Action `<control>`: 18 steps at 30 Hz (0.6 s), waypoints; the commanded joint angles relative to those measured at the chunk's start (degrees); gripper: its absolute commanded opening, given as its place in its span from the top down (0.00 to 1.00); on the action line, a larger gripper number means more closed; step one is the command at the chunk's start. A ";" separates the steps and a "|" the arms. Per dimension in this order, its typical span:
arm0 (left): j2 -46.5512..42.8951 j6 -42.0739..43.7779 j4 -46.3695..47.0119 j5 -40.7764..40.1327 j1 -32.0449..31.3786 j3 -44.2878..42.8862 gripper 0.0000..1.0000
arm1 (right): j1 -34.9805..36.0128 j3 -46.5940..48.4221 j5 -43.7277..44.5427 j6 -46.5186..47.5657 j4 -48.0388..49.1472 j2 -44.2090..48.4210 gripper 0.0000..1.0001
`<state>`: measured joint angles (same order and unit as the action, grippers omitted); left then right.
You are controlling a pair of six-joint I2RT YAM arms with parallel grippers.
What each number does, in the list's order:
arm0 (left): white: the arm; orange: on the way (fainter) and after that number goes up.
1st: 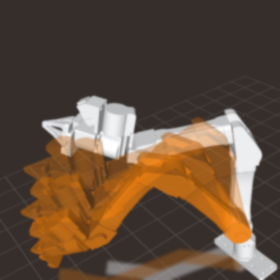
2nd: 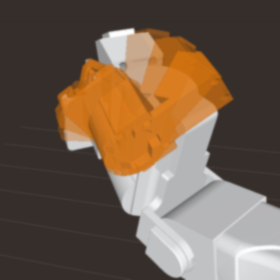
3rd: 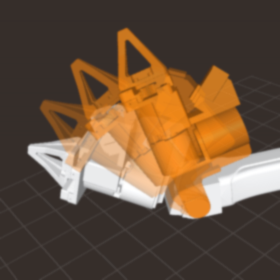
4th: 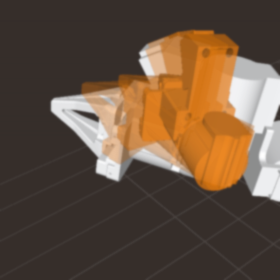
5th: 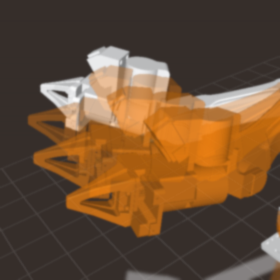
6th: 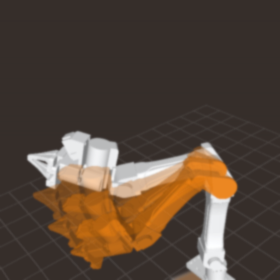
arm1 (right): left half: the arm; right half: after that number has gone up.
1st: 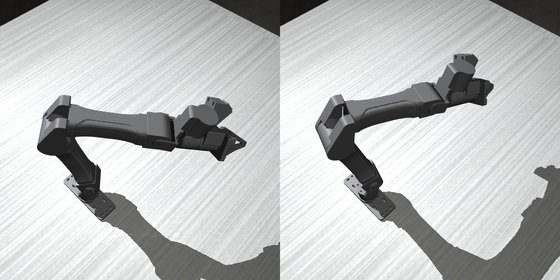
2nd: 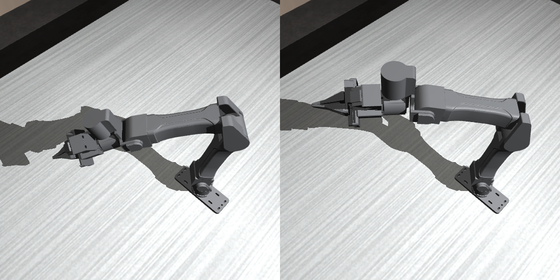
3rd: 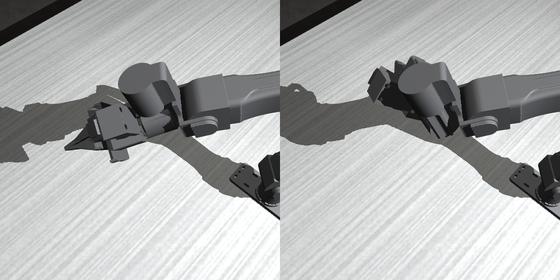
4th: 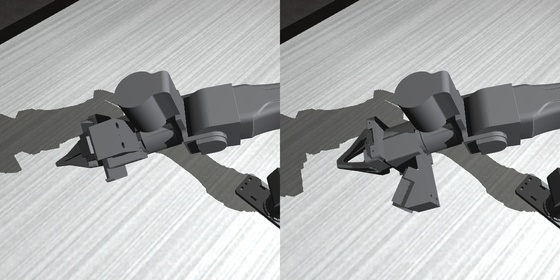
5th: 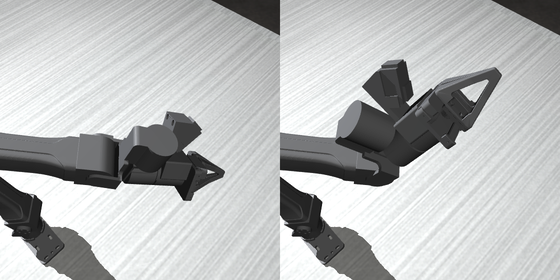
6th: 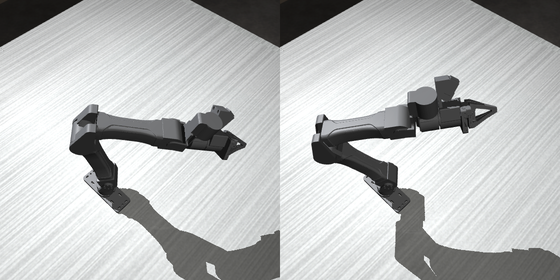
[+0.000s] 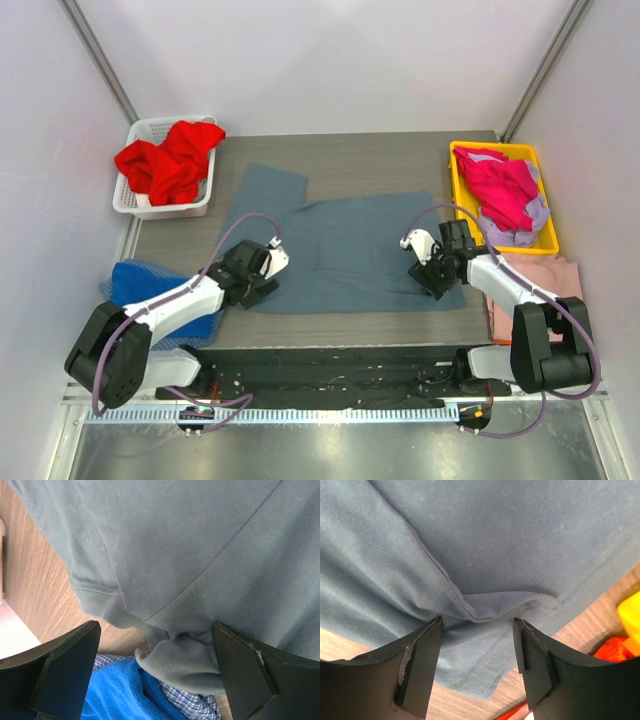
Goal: Fold and stack the t-shirts
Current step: Fold the flattened tshirt in 1/3 of the way
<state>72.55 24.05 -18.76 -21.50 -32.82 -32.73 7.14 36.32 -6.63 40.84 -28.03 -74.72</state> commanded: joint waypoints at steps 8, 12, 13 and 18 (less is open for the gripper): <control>-9.00 -0.24 -7.52 2.42 -0.40 -3.65 0.00 | 0.16 0.51 0.57 -0.76 -8.97 -0.52 0.31; -14.01 0.29 -9.44 3.39 -0.40 -6.55 0.00 | 0.25 0.25 1.53 -0.67 -8.36 -0.78 0.30; -16.63 0.64 -10.14 3.39 -0.40 -7.34 0.00 | 0.16 0.07 1.71 -0.67 -8.27 -1.13 0.30; -23.85 1.87 -13.74 0.15 -0.40 -9.10 0.00 | 0.25 0.42 2.06 -0.67 -7.74 -1.83 0.30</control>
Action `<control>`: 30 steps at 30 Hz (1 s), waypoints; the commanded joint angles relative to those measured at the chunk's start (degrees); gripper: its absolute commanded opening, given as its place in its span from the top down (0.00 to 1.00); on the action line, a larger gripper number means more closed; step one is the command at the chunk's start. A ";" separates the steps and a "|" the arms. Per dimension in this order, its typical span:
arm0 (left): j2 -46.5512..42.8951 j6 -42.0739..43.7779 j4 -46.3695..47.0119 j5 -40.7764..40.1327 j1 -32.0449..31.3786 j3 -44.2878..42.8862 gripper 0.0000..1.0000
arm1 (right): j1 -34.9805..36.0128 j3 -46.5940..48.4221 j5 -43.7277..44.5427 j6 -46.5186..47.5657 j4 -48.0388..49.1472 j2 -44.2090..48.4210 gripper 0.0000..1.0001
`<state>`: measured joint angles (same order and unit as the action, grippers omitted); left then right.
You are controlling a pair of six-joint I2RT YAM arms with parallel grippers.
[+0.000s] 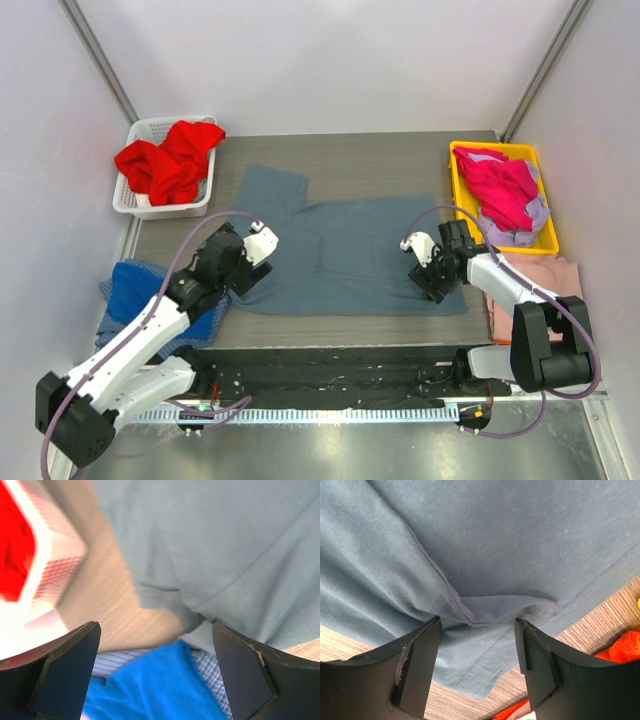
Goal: Fold and stack the t-shirts
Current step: Fold the flattened tshirt in 1/3 of the way
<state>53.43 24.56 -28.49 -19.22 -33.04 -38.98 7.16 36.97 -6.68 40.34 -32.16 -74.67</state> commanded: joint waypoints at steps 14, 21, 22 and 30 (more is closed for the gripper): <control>-17.04 0.85 -19.31 -1.61 13.51 3.47 0.01 | 0.14 -0.67 3.07 -1.23 -3.08 -0.12 0.30; -14.42 0.22 -25.11 1.37 21.25 2.69 0.00 | 0.22 -0.93 2.46 -1.84 -2.64 -0.65 0.30; -13.10 0.92 -25.56 3.03 22.83 2.77 0.00 | 0.14 -0.94 2.46 -1.84 -2.56 -1.00 0.30; -1.85 11.82 -23.71 16.04 36.28 1.90 0.00 | 0.14 -1.99 2.63 -1.75 -1.94 -1.44 0.30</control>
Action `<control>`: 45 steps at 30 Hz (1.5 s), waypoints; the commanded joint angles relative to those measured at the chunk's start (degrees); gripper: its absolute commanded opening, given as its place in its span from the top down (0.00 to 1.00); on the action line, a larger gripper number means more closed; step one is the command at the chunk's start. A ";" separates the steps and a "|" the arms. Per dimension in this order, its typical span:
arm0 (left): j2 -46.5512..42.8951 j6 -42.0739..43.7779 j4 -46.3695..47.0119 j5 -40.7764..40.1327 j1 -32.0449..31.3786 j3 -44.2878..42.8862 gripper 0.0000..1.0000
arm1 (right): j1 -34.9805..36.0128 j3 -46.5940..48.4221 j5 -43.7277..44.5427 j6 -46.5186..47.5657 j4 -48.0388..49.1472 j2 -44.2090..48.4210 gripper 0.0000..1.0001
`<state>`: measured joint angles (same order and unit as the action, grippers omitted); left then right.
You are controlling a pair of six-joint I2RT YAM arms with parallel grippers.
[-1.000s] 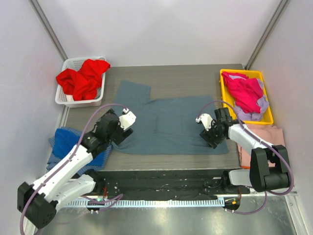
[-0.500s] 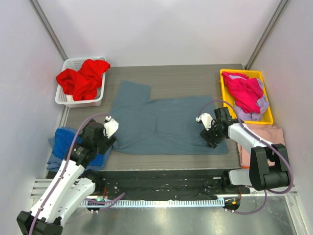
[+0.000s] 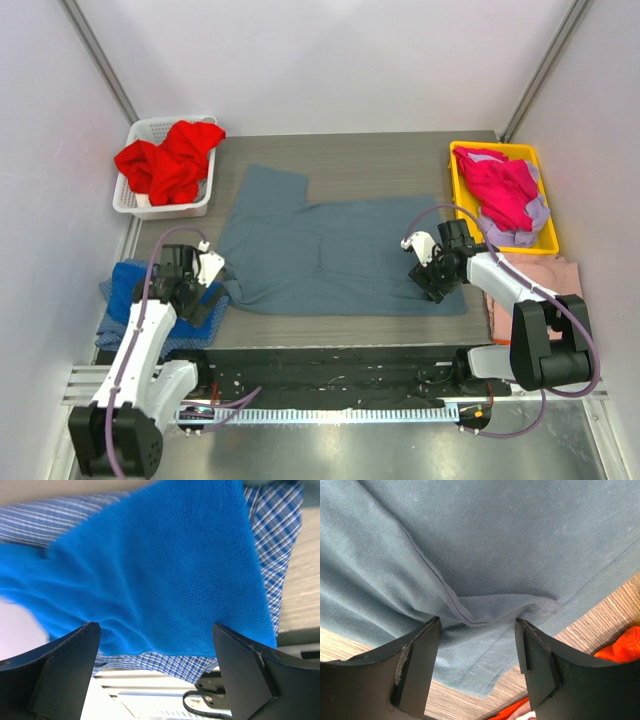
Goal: Fold and stack the t-shirts
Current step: Fold the flattened tshirt in 1/3 of the way
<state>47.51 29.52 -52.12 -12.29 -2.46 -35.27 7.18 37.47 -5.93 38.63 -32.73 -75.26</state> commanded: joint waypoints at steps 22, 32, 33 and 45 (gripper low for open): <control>36.07 28.64 16.25 5.18 26.28 -6.39 0.02 | 0.11 -3.20 2.15 -0.40 2.14 -4.19 0.31; 40.38 49.29 19.78 7.97 26.28 -5.51 0.11 | 0.20 -2.23 2.15 -1.01 1.53 -3.93 0.31; 40.56 51.06 18.82 9.03 26.28 -5.95 0.11 | 0.20 -2.06 2.42 -1.01 1.36 -3.84 0.31; 41.43 71.82 18.88 10.71 24.70 -6.56 0.08 | 0.20 1.63 2.07 -2.51 -0.49 -6.21 0.31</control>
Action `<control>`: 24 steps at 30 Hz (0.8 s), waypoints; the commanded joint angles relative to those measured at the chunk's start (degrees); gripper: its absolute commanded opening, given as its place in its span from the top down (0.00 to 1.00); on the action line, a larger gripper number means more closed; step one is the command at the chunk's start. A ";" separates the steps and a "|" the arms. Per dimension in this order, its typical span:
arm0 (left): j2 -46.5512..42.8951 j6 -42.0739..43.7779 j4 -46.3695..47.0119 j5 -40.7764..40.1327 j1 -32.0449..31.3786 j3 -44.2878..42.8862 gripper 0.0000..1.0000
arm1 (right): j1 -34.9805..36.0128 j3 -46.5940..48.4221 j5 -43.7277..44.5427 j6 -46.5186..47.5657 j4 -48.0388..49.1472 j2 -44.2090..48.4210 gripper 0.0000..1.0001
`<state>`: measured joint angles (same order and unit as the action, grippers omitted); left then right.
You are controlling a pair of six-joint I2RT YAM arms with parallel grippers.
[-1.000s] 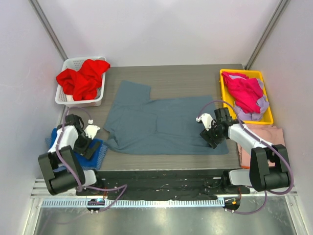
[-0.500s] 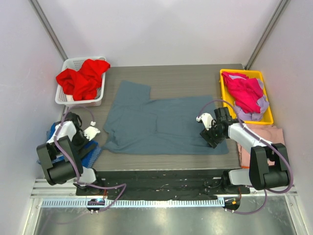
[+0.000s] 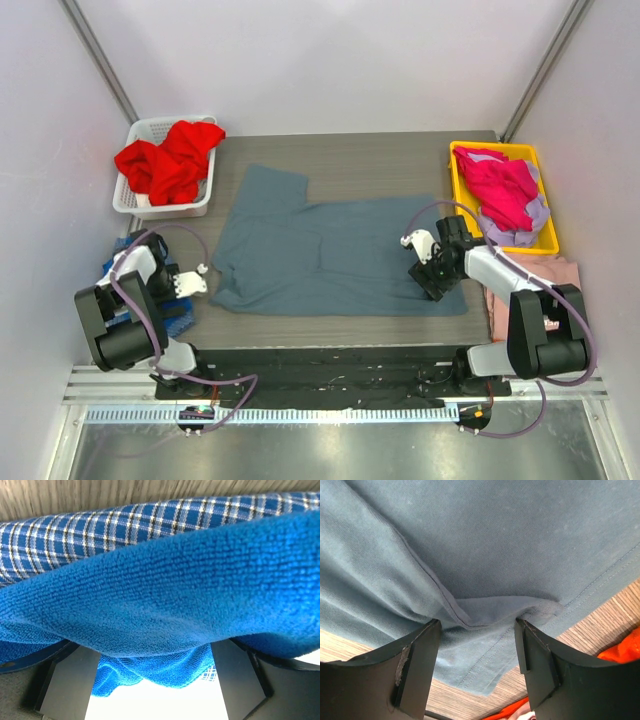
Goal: Fold and stack the t-shirts
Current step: Fold the flattened tshirt in 1/3 of the way
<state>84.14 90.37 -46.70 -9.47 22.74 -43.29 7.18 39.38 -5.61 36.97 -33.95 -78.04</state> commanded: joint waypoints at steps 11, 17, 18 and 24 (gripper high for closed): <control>13.25 6.32 19.45 7.80 1.16 -10.23 0.00 | 0.29 -1.58 4.11 0.03 0.20 -0.98 0.31; 9.22 1.49 15.68 13.06 2.39 -13.49 0.00 | 0.29 -2.11 3.67 0.03 0.82 -1.24 0.31; 8.24 0.78 13.24 14.04 2.22 -14.01 0.00 | 0.29 -2.11 3.50 -0.06 0.91 -1.32 0.31; -1.95 -3.18 3.20 21.86 2.39 -14.81 0.00 | 0.38 -2.11 3.06 -0.06 1.78 -1.94 0.31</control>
<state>88.99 90.37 -40.66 0.84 25.23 -55.53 7.40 39.64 -4.86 36.10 -34.28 -78.24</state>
